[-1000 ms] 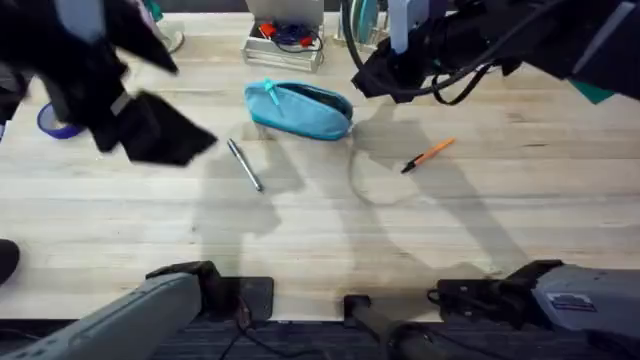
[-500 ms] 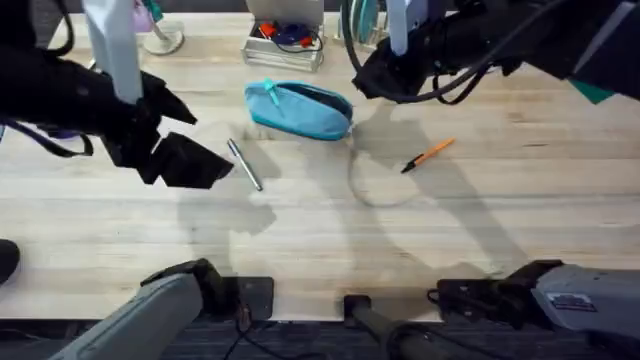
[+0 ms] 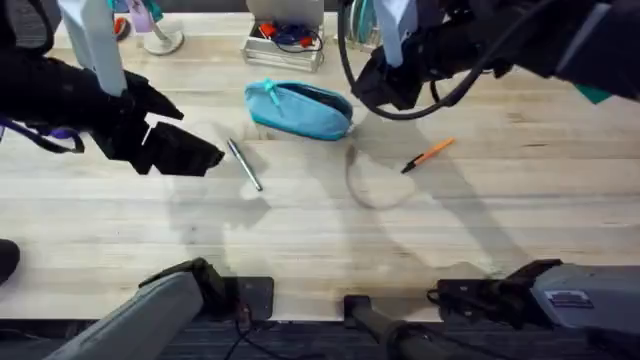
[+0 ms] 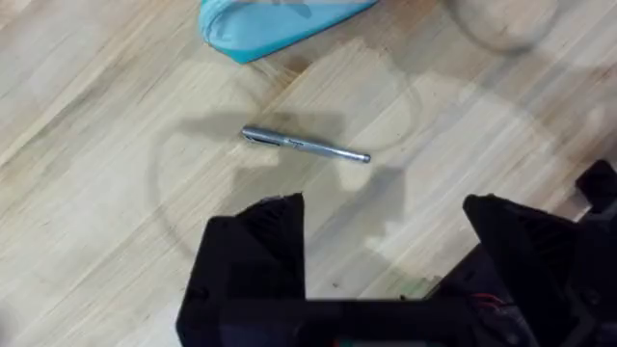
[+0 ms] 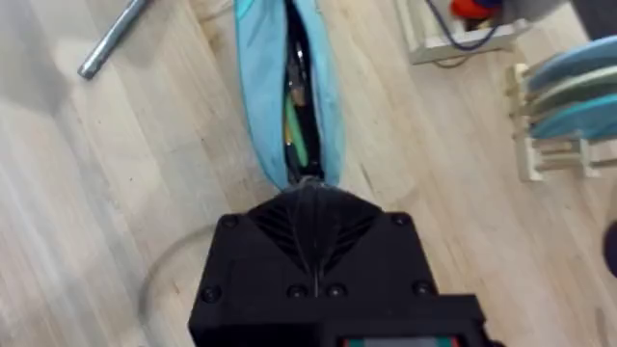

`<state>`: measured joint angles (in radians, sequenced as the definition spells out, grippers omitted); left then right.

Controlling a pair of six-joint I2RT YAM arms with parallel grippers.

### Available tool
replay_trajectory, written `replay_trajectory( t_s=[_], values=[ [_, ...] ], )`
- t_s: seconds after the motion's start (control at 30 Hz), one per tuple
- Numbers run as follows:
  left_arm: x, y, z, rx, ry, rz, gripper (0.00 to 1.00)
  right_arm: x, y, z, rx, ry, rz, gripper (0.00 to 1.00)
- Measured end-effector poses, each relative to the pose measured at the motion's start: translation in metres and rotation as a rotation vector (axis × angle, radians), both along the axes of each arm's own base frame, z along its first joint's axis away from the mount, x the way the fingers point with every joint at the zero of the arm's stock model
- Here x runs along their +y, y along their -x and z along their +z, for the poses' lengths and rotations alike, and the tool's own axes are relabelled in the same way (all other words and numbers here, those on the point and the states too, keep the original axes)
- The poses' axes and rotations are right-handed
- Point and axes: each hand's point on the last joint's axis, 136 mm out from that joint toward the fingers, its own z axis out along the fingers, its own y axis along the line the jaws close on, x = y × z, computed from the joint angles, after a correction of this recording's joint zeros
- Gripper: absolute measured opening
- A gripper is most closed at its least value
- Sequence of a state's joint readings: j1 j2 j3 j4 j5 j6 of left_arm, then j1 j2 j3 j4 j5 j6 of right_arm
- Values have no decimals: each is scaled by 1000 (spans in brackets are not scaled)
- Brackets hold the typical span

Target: Unzip the bag, pick up the pens from the table one at a time and place them inside, then zip the bag closed.

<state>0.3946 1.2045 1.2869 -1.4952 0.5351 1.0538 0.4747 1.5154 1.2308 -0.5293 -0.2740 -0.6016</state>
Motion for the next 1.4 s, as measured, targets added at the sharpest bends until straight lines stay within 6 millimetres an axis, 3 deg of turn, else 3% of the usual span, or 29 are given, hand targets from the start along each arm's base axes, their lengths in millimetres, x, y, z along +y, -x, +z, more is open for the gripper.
replay_trajectory(
  t_s=[0.53, 1.0, 1.4],
  values=[
    [0, 0, 0, 1, 1, 3, 995, 9, -3, -54, 73, 70, 116, 30],
    [0, 0, 0, 2, 2, 3, 996, 24, -23, -67, 23, 38, 142, 30],
    [0, 0, 0, 2, 2, 3, 995, 26, -25, -81, 45, 41, 147, 30]
  ],
)
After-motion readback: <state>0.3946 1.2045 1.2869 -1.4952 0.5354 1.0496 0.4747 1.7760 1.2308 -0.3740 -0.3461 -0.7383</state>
